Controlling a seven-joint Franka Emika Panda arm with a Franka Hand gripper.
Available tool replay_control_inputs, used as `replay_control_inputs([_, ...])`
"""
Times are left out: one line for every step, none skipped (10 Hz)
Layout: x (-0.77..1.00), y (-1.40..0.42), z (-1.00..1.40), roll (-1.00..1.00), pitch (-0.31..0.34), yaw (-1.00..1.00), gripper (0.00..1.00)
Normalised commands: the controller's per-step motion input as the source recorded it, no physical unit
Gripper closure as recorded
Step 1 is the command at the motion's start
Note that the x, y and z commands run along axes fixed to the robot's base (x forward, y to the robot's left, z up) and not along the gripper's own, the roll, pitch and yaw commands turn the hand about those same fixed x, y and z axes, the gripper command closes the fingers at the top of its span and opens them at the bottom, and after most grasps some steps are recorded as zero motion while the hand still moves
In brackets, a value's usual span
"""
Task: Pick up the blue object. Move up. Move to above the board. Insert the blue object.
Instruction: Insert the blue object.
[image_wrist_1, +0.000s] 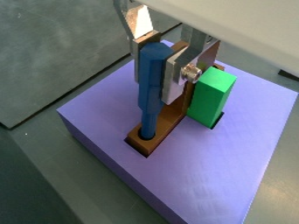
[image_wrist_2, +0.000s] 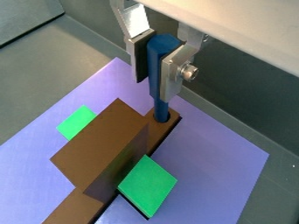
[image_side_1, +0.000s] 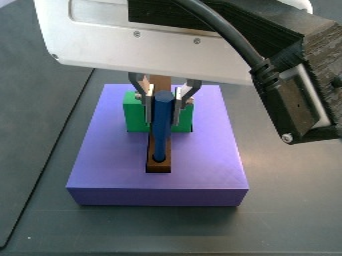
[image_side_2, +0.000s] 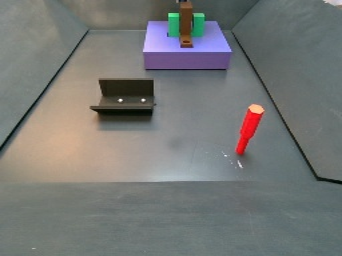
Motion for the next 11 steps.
replay_control_inputs([0.01,0.00,0.00,-0.04,0.000,0.00,1.00])
replay_control_inputs([0.08,0.00,-0.08,0.00,0.000,0.00,1.00])
replay_control_inputs([0.14,0.00,-0.17,0.06,0.013,0.00,1.00])
replay_control_inputs([0.20,0.00,-0.26,0.14,0.029,0.00,1.00])
replay_control_inputs([0.29,0.00,-0.34,0.22,0.046,0.00,1.00])
replay_control_inputs([0.24,0.00,-0.32,0.26,0.044,0.00,1.00])
replay_control_inputs([0.16,0.00,-0.27,0.27,0.043,0.00,1.00])
replay_control_inputs([0.07,-0.01,-0.24,0.27,0.044,0.00,1.00])
replay_control_inputs([0.01,-0.03,-0.11,0.19,0.057,0.00,1.00])
replay_control_inputs([0.00,-0.05,0.00,0.07,0.063,0.00,1.00])
replay_control_inputs([0.00,-0.08,0.01,0.03,0.033,0.00,1.00])
